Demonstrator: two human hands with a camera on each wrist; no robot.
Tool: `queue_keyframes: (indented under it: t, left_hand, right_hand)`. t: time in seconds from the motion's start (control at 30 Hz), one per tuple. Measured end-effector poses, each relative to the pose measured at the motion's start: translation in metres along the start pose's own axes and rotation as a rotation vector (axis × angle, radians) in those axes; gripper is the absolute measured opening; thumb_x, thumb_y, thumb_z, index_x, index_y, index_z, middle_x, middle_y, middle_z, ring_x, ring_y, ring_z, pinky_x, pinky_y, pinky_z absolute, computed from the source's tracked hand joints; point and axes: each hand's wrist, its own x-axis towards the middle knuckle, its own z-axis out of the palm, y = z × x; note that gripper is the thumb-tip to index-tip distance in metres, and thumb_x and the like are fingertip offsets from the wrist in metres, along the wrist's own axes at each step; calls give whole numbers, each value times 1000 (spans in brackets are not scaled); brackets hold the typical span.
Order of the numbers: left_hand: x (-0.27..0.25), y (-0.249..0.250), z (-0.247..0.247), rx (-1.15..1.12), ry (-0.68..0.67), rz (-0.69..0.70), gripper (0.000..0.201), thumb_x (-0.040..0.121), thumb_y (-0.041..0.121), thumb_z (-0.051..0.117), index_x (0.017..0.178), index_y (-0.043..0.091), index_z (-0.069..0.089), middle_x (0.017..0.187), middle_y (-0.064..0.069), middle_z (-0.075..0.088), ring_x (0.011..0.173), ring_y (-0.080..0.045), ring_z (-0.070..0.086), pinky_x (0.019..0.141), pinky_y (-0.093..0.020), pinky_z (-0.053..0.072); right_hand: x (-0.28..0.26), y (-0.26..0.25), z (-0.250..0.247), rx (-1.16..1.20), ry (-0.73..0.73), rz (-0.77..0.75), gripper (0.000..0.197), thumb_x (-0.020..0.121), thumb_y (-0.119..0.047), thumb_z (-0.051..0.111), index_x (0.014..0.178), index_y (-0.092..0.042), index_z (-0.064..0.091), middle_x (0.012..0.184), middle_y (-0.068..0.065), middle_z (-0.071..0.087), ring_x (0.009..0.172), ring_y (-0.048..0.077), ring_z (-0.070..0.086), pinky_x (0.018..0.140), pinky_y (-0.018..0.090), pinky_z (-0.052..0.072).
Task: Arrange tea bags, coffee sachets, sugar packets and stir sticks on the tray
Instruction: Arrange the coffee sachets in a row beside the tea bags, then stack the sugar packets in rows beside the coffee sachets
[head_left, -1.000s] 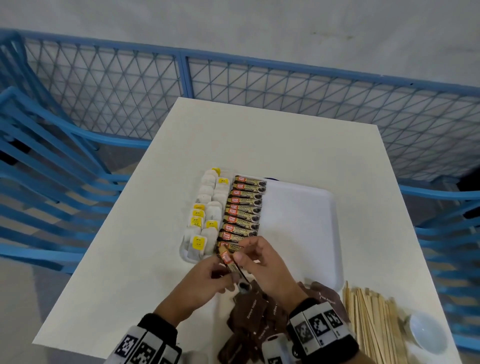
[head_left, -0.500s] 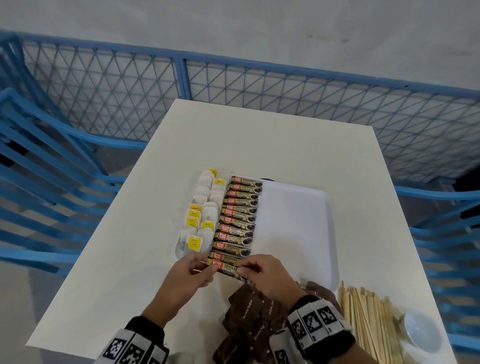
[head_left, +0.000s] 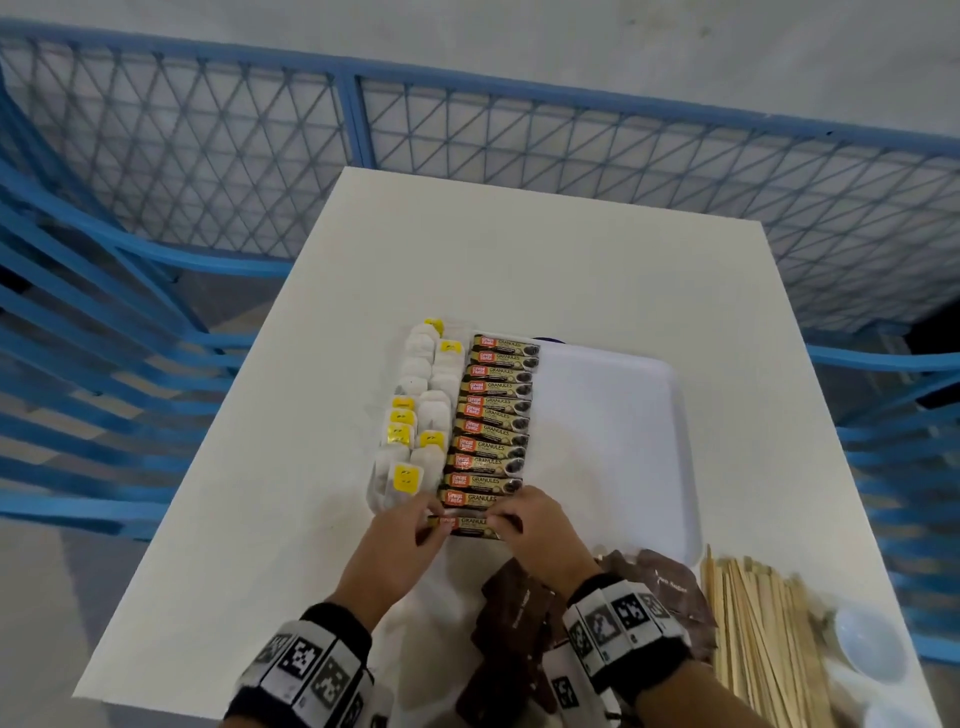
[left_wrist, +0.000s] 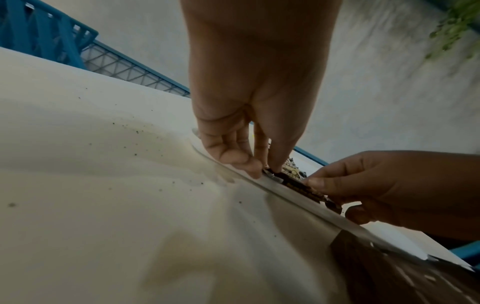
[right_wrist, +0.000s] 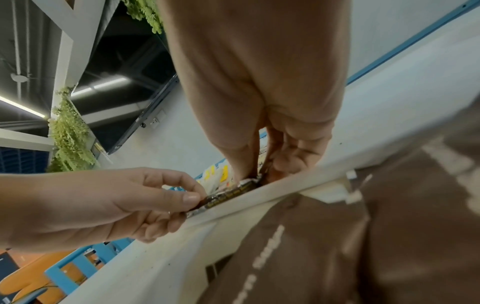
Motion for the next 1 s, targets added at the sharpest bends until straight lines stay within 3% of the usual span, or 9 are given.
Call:
queue_keyframes:
  t: [0.1, 0.2, 0.3, 0.4, 0.43, 0.53, 0.63, 0.83, 1.0]
  left_hand:
    - [3, -1, 2, 29, 3, 24, 16, 91, 27, 57, 104, 18, 58, 68, 12, 55, 64, -3, 54, 57, -13, 37]
    - [4, 0, 3, 71, 4, 36, 23, 93, 30, 54, 113, 17, 56, 82, 9, 61, 75, -8, 59, 65, -18, 43]
    - [5, -2, 2, 104, -4, 38, 27, 93, 31, 53, 117, 18, 51, 97, 3, 67, 87, -15, 64, 71, -26, 48]
    - [5, -1, 2, 182, -13, 57, 27, 94, 31, 52, 116, 18, 47, 66, 7, 51, 71, -16, 57, 55, -22, 35]
    - [6, -1, 1, 208, -8, 71, 27, 94, 31, 52, 117, 19, 47, 63, 8, 46, 72, -18, 58, 54, -23, 32]
    - [7, -2, 0, 261, 1, 134, 33, 95, 32, 48, 127, 24, 46, 89, 5, 63, 87, -19, 62, 62, -26, 42]
    - [10, -6, 2, 322, -15, 155, 38, 97, 36, 43, 134, 28, 45, 114, 2, 64, 99, -18, 62, 74, -30, 48]
    - [10, -6, 1, 336, -5, 194, 37, 96, 35, 45, 132, 25, 48, 114, -1, 64, 99, -20, 62, 73, -30, 48]
    - [15, -3, 2, 375, 8, 257, 36, 97, 33, 44, 131, 24, 48, 115, 4, 64, 100, -15, 61, 72, -25, 46]
  right_hand:
    - [-2, 0, 1, 29, 63, -2, 22, 92, -20, 54, 106, -12, 68, 103, 6, 58, 88, 9, 46, 69, 6, 31]
    - [-3, 0, 2, 58, 120, -6, 18, 91, -19, 56, 103, -11, 67, 96, -1, 52, 84, 5, 45, 70, 0, 33]
    - [-2, 1, 4, 62, 153, -2, 13, 88, -20, 60, 96, -13, 67, 93, -5, 50, 80, 5, 47, 69, 5, 36]
    - [0, 2, 5, 40, 193, -10, 12, 88, -18, 60, 97, -13, 65, 93, -6, 49, 81, 7, 49, 70, 9, 38]
    - [0, 2, 5, 31, 201, -13, 15, 89, -18, 59, 102, -13, 64, 95, -6, 49, 83, 9, 50, 73, 12, 41]
    - [0, 4, 7, -13, 191, -8, 25, 91, -21, 55, 115, -15, 61, 107, 1, 52, 96, 14, 55, 83, 25, 49]
    - [0, 5, 9, -35, 184, 7, 27, 92, -24, 54, 118, -17, 61, 111, 2, 53, 102, 16, 55, 88, 29, 50]
    - [1, 4, 9, -34, 253, -25, 28, 92, -23, 56, 118, -15, 61, 108, 5, 54, 100, 20, 56, 84, 30, 50]
    - [10, 2, 2, -106, 310, 39, 39, 96, -24, 47, 134, -18, 47, 112, 9, 50, 103, 23, 51, 86, 35, 50]
